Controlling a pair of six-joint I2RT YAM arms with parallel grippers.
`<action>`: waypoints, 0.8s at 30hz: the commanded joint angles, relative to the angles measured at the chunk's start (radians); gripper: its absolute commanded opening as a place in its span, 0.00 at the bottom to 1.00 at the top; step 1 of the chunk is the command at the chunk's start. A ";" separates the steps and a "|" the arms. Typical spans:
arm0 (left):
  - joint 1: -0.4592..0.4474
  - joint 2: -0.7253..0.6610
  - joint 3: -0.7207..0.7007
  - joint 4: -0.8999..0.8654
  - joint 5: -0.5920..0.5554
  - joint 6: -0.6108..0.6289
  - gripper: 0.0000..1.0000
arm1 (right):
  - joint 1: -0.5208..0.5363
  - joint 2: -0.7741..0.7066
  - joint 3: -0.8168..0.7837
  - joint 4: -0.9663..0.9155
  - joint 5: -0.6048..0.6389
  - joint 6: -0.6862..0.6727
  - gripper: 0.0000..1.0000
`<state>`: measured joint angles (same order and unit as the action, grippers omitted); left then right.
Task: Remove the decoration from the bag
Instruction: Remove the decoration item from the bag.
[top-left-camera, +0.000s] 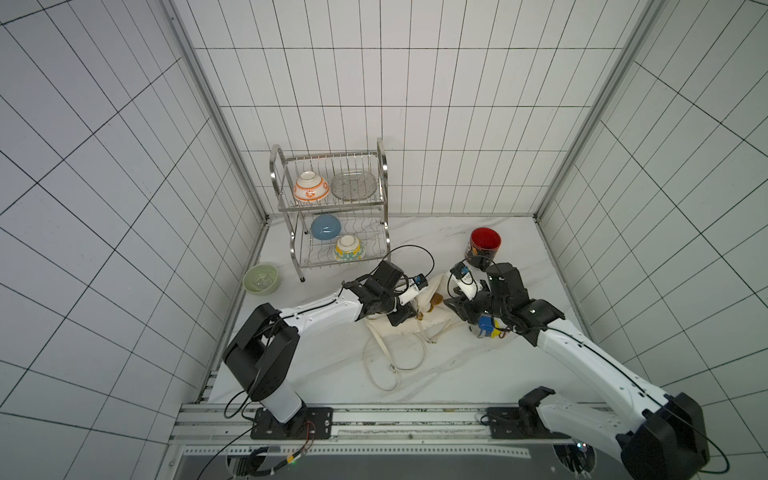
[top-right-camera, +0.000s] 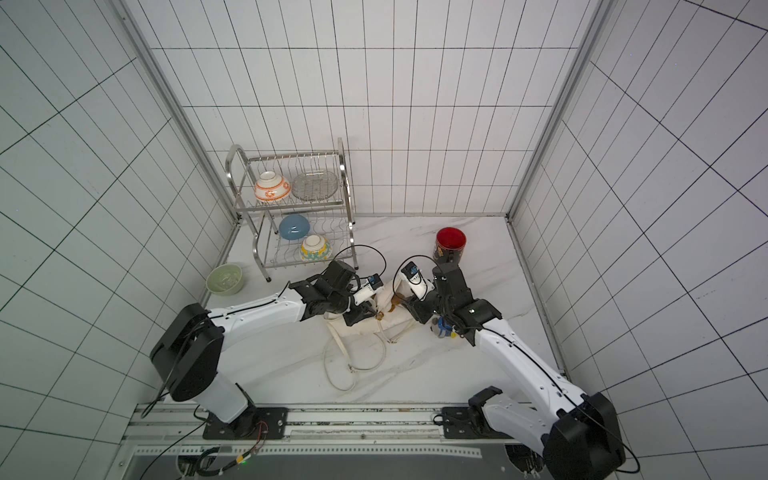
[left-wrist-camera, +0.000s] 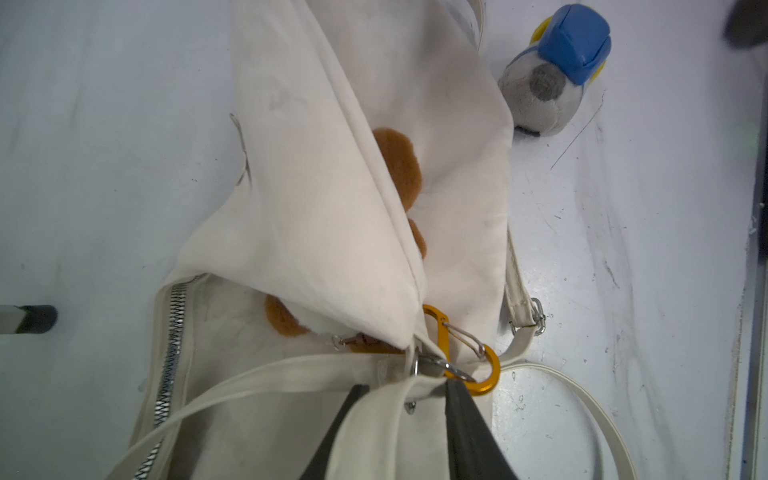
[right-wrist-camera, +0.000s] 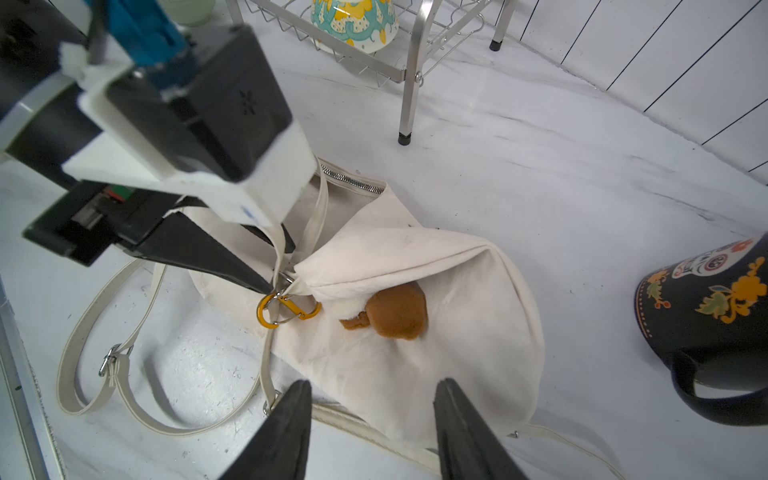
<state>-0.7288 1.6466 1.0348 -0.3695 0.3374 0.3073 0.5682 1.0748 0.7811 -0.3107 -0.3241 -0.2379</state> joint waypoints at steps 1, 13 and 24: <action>-0.006 0.038 0.018 0.022 0.028 0.014 0.30 | -0.011 -0.013 -0.010 0.003 -0.002 0.013 0.51; -0.035 0.137 0.049 0.036 -0.052 0.031 0.34 | -0.014 -0.010 -0.015 -0.001 0.002 0.016 0.50; -0.031 0.193 0.080 0.045 -0.075 0.038 0.01 | -0.016 -0.004 -0.014 -0.001 0.001 0.023 0.50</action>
<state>-0.7647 1.8286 1.0924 -0.3470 0.2882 0.3355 0.5621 1.0752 0.7757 -0.3111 -0.3244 -0.2272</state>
